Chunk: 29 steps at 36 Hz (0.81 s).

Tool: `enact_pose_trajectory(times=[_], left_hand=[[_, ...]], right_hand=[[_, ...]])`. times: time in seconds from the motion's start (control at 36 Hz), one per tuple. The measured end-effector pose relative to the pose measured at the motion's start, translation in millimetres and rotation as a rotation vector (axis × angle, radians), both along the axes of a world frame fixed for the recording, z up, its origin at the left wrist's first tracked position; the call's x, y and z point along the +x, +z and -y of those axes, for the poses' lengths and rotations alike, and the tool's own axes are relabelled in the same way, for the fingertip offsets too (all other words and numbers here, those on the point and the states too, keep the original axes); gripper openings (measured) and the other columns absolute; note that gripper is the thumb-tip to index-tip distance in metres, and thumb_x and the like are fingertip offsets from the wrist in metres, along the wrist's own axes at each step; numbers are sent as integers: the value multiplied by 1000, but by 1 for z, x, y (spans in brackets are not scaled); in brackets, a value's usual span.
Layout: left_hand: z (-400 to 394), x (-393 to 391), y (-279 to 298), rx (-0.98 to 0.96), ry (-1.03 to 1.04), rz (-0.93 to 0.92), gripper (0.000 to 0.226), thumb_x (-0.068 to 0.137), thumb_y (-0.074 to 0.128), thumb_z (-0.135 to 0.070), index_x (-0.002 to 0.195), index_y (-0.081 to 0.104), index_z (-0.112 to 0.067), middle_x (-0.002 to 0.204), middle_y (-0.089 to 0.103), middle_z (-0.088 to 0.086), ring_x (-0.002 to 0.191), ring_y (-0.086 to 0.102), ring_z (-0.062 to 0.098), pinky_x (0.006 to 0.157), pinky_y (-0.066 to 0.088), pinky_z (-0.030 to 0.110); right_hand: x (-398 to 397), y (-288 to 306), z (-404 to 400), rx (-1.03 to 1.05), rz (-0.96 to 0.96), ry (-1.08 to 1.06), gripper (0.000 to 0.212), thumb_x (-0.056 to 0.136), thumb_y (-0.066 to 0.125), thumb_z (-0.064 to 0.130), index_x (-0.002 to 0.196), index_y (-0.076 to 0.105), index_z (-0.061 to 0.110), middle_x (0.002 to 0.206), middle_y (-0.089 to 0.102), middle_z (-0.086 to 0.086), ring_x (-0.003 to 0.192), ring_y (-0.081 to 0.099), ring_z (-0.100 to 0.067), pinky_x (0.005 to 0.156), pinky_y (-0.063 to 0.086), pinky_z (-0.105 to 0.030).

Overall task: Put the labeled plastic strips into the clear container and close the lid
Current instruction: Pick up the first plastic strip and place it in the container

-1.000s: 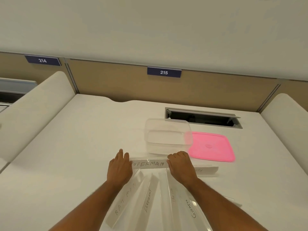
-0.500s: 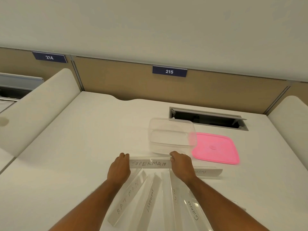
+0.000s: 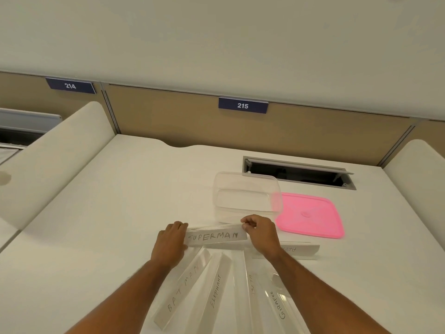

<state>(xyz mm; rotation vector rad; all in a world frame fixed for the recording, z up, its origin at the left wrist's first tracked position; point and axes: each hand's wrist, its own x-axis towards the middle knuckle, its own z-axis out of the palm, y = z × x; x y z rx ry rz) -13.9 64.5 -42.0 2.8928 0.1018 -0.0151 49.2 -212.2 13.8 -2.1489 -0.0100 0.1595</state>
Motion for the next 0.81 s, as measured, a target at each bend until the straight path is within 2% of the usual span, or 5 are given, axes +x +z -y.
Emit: enact_pose_trajectory(times=[0.17,0.33,0.5,0.58,0.81], left_hand=[[-1,4,1,-34,-72,6,73,80,78,-28,143,42,-22,136,51,-8,123,47,16,104,39,35],[-3,3,7,-112,-151,9,59,81,76,-27,132,46,-25,123,59,-9,104,55,14,91,44,27],[-4,3,18,-195,-245,25,57,85,75,-22,133,44,-23,122,54,-7,101,54,12,84,49,23],[-7,5,21,-195,-294,42,58,87,73,-22,136,42,-23,126,50,-8,106,50,10,87,49,23],[-8,8,31,-126,-377,79,59,89,70,-31,138,37,-25,126,46,-12,104,43,5,81,51,20]], right_hand=[[1,5,-1,158,-57,-59,15,90,68,6,92,76,19,88,75,6,87,69,-7,75,53,-17],[1,9,6,137,-66,-24,14,89,68,7,93,75,18,88,74,5,87,69,-10,79,54,-21],[1,10,20,-163,45,130,13,92,64,14,95,72,24,88,68,17,83,62,2,71,46,-13],[3,10,28,-356,136,252,7,92,65,30,96,69,28,88,63,17,80,58,-2,71,45,-19],[10,15,42,-542,350,458,49,78,68,63,109,64,26,103,51,14,93,44,-6,77,47,-27]])
